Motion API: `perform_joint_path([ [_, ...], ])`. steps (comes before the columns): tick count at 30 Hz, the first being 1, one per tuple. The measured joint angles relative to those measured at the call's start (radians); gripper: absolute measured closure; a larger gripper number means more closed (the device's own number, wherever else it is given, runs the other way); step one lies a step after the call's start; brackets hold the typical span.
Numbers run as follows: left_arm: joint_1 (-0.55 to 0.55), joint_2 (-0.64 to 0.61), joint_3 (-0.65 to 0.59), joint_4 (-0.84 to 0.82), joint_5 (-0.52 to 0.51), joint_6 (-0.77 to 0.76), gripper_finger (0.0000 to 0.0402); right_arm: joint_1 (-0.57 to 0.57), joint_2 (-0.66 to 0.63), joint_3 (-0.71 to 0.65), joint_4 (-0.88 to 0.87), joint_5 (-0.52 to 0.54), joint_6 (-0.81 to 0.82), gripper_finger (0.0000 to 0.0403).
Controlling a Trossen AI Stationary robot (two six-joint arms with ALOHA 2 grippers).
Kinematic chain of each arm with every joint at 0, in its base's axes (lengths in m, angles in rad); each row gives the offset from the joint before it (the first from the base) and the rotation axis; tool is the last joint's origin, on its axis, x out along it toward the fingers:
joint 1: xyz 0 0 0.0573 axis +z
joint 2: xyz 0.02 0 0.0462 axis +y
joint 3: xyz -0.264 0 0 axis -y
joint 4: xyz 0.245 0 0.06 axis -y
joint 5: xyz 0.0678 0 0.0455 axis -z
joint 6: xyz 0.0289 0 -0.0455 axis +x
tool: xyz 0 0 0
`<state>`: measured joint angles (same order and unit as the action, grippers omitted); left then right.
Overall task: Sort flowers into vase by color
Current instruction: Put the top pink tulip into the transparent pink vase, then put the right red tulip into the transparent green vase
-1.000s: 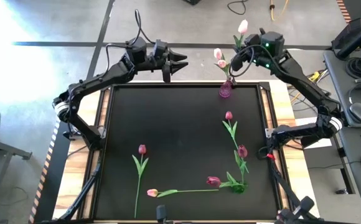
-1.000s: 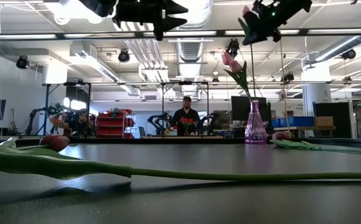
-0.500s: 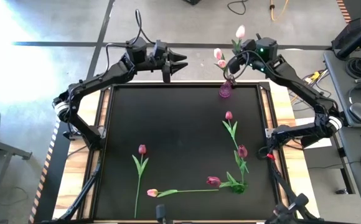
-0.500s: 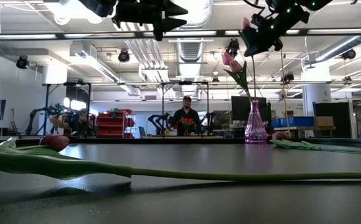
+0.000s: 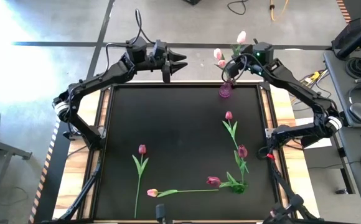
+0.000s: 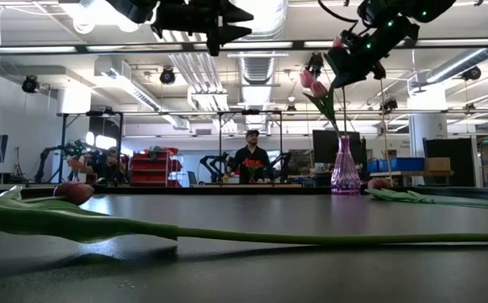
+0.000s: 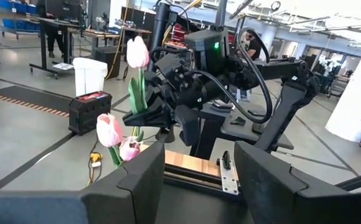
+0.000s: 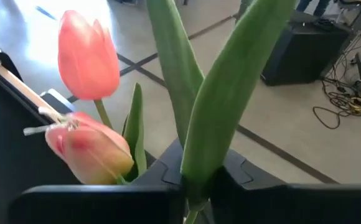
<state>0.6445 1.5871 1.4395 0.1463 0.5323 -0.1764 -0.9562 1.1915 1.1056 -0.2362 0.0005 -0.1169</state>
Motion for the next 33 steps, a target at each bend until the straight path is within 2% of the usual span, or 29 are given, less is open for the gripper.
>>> perform_joint_path([
  [8,0.0,0.0,0.0,0.0,0.0,0.0,0.0223,0.0,0.0,0.071,-0.066,-0.008,0.046,0.027],
  [14,0.0,0.001,0.0,-0.013,0.0,0.01,0.0223,0.0,-0.002,0.1,-0.132,-0.008,0.041,0.0237],
  [20,0.001,0.001,0.0,-0.044,-0.001,0.012,0.0223,0.003,-0.013,0.102,-0.142,-0.007,0.064,0.0238],
  [23,0.002,-0.021,0.0,-0.119,-0.047,0.059,0.0234,0.003,-0.043,0.138,-0.2,-0.008,0.064,0.0236],
  [28,-0.001,-0.125,0.001,-0.41,-0.148,0.126,0.0285,0.003,-0.109,0.21,-0.387,-0.007,0.051,0.025],
  [31,-0.02,-0.179,0.001,-0.615,-0.196,0.124,0.0331,0.007,-0.157,0.217,-0.469,-0.015,0.039,0.0287],
  [33,-0.043,-0.209,0.001,-0.744,-0.234,0.113,0.0363,0.007,-0.189,0.21,-0.523,-0.062,0.047,0.0325],
])
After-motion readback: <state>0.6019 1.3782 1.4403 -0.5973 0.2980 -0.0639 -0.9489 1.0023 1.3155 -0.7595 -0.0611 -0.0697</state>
